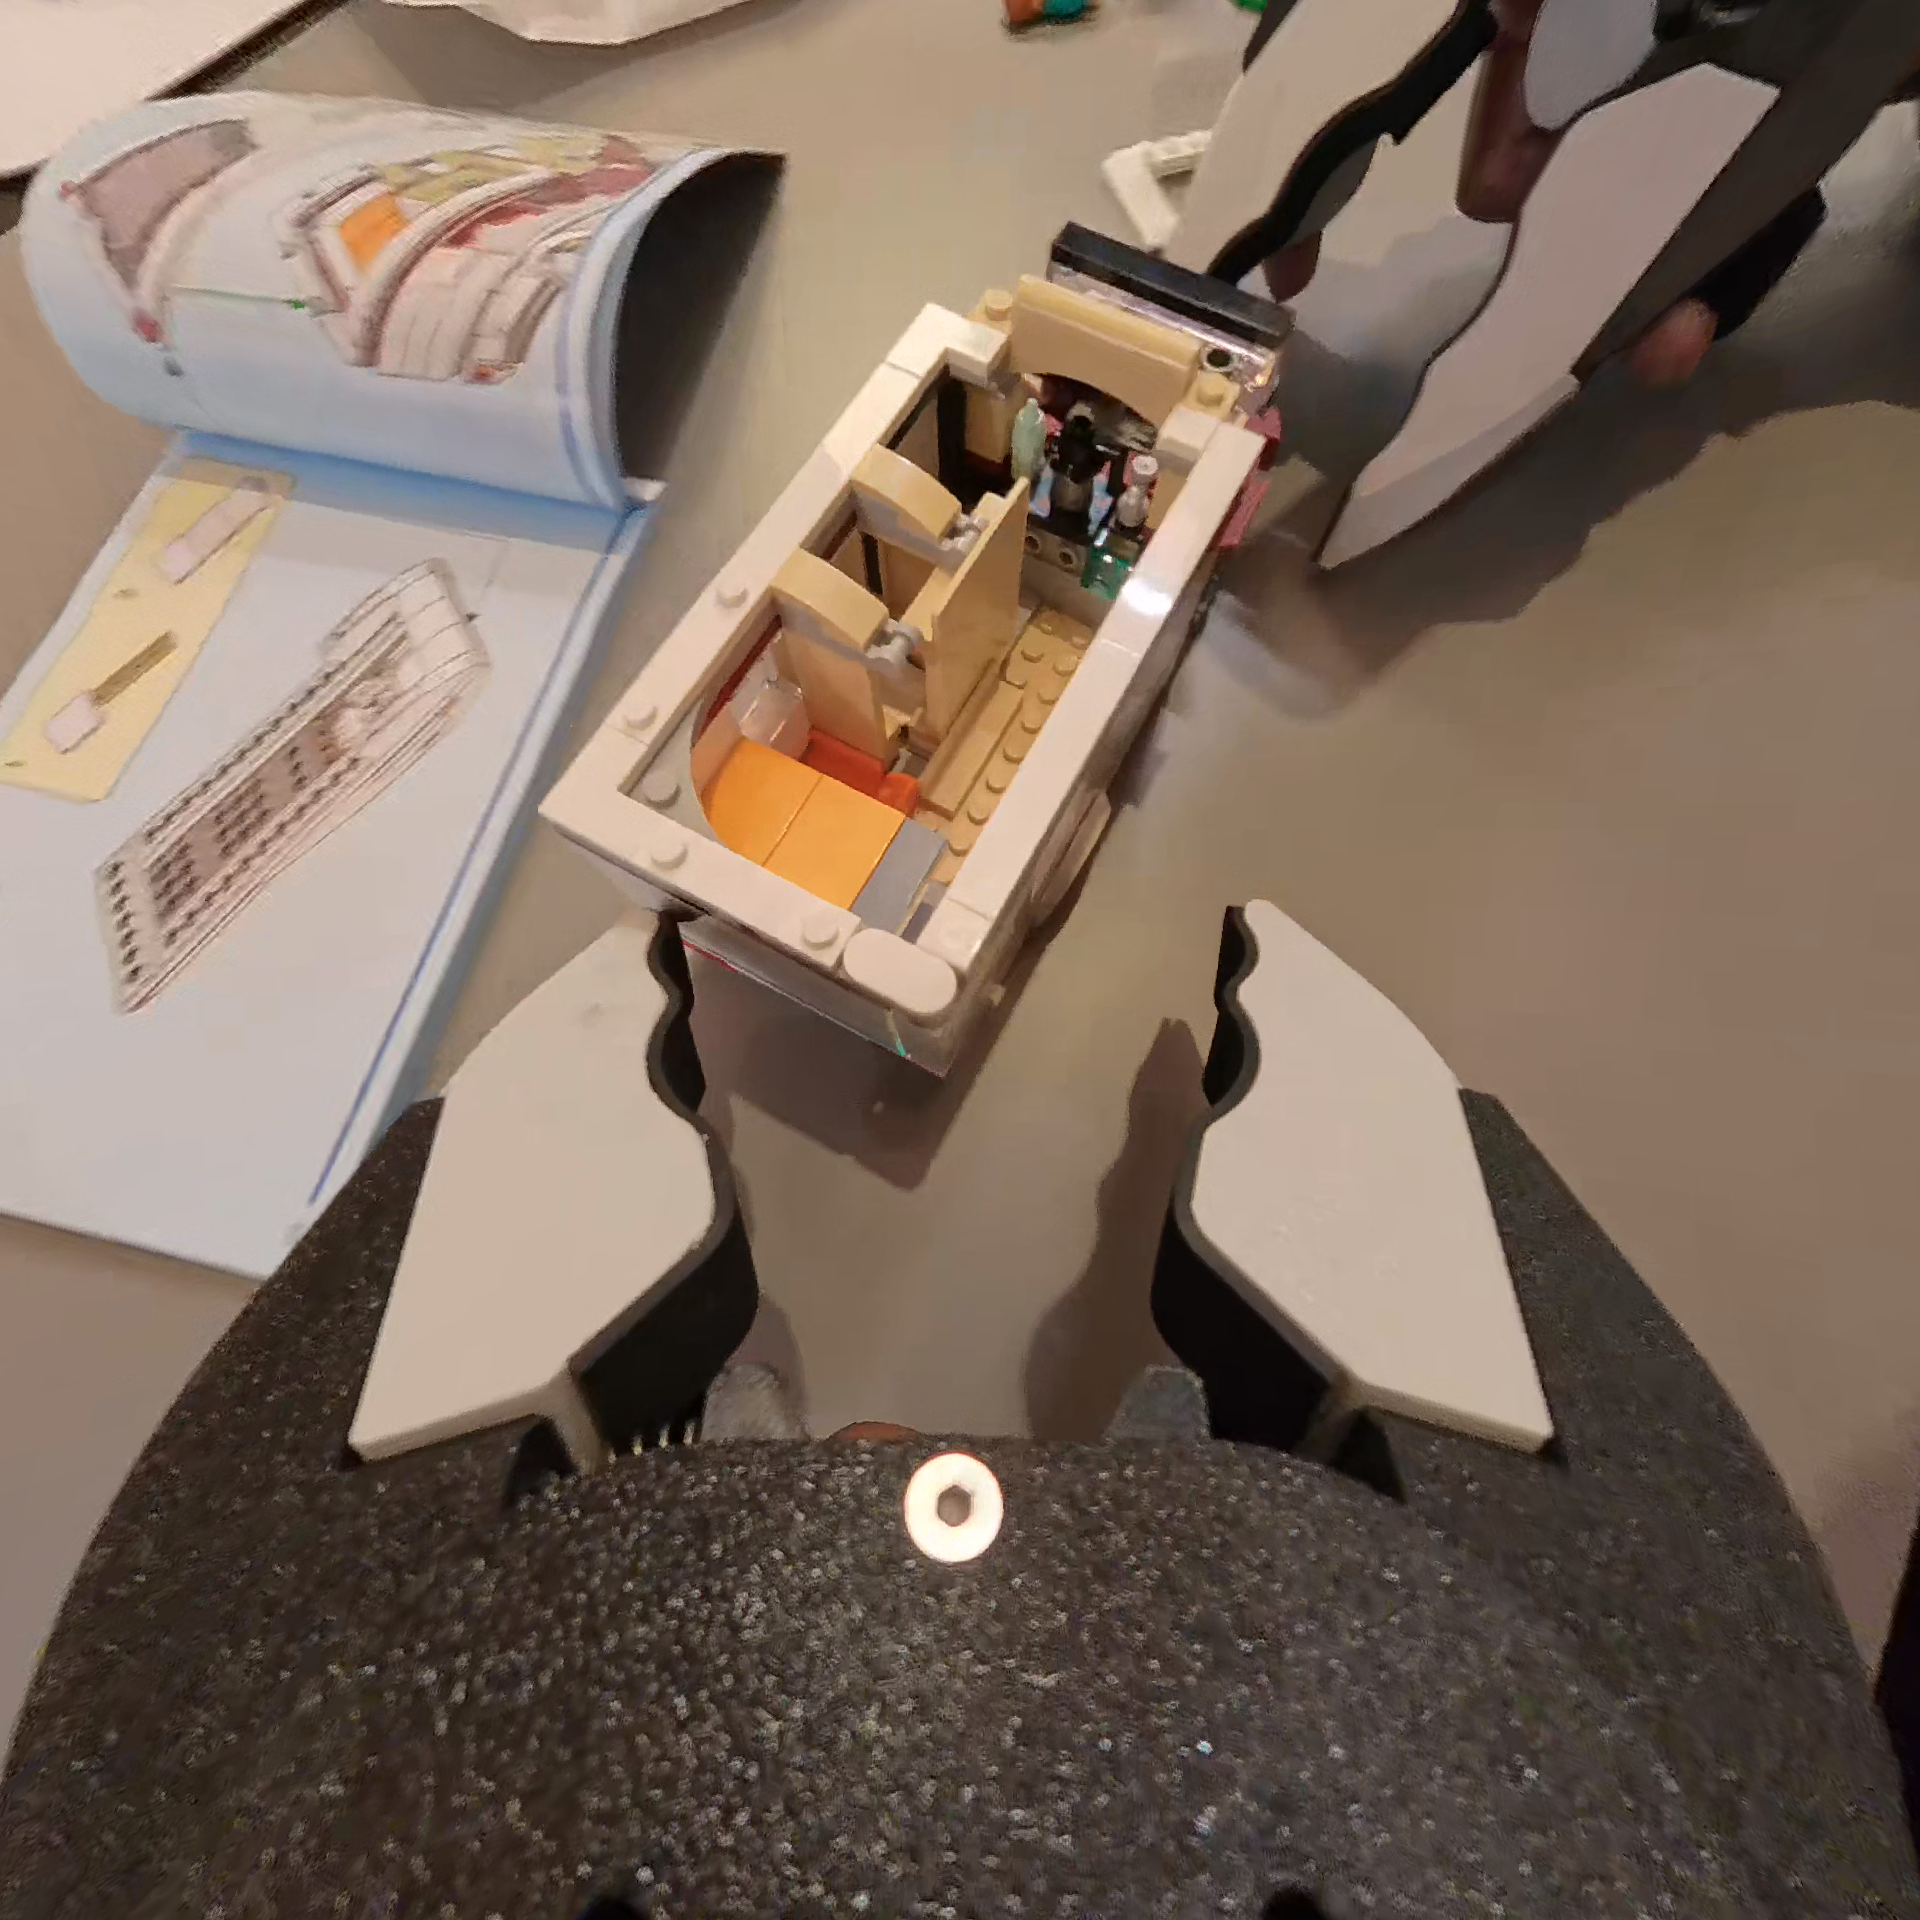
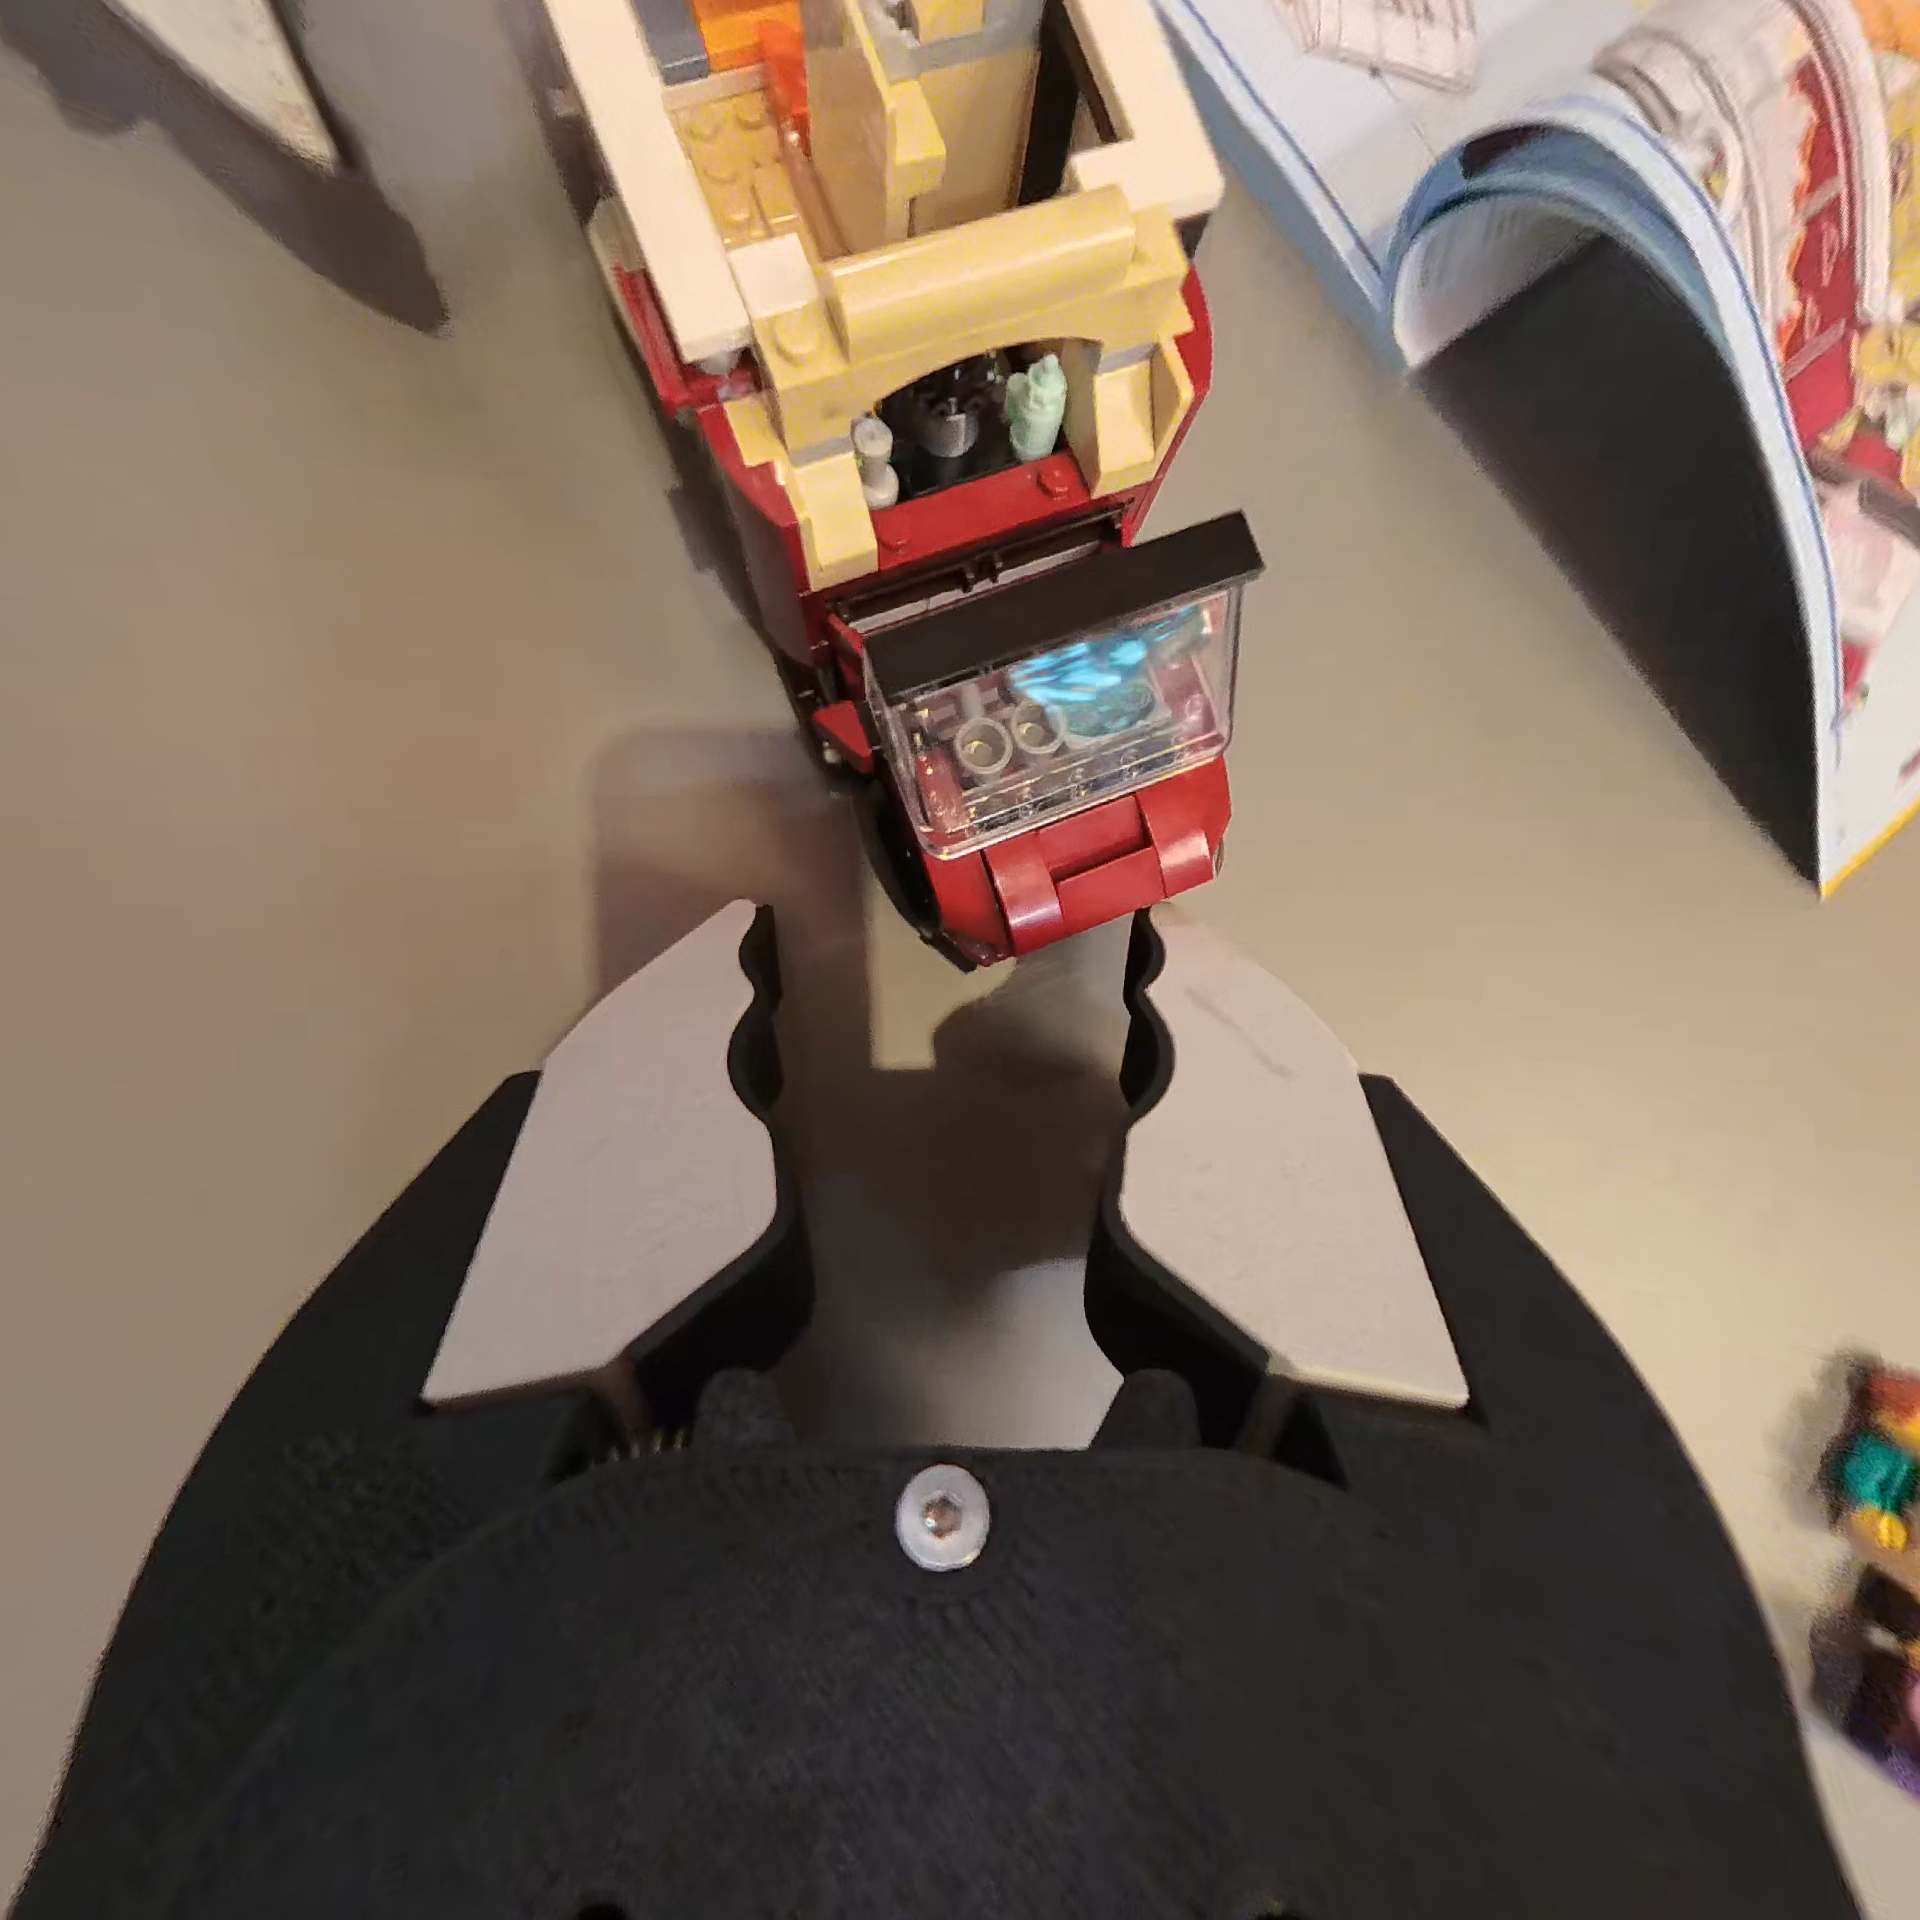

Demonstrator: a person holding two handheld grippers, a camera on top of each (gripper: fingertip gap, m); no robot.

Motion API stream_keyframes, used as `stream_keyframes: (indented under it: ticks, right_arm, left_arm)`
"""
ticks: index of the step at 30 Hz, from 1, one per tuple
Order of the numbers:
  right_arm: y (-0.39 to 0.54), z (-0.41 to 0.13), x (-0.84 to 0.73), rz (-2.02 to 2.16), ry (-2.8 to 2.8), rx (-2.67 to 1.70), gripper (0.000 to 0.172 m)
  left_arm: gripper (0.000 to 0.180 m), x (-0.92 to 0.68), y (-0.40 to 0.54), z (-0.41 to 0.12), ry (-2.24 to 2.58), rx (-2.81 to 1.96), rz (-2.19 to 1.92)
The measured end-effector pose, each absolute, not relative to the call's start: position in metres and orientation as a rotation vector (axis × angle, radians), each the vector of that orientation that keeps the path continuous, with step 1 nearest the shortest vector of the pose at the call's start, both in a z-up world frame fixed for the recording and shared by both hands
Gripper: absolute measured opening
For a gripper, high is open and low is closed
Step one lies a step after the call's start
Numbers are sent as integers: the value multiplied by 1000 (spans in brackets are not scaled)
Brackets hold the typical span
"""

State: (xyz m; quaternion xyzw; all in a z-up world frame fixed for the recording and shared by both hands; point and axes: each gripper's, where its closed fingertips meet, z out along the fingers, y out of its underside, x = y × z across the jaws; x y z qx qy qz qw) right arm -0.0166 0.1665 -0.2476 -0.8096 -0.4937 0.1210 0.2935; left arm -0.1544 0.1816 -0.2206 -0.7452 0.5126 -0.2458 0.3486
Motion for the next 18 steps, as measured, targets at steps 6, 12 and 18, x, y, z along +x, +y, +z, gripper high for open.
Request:
stream_keyframes:
  ticks: [6, 12, 18]
  right_arm:
    - [149, -246, 22, 344, -1188, -2192, 63]
    - [140, -223, 38, 349, -1122, -2127, 56]
    - [146, -197, 43, 298, -1143, -2038, 53]
  left_arm:
    - [79, -129, 147, -214, 1479, -1824, -758]
    - [76, -140, 168, -180, 1383, -1751, -763]
    - [70, -162, 223, -139, 1246, -1678, -621]
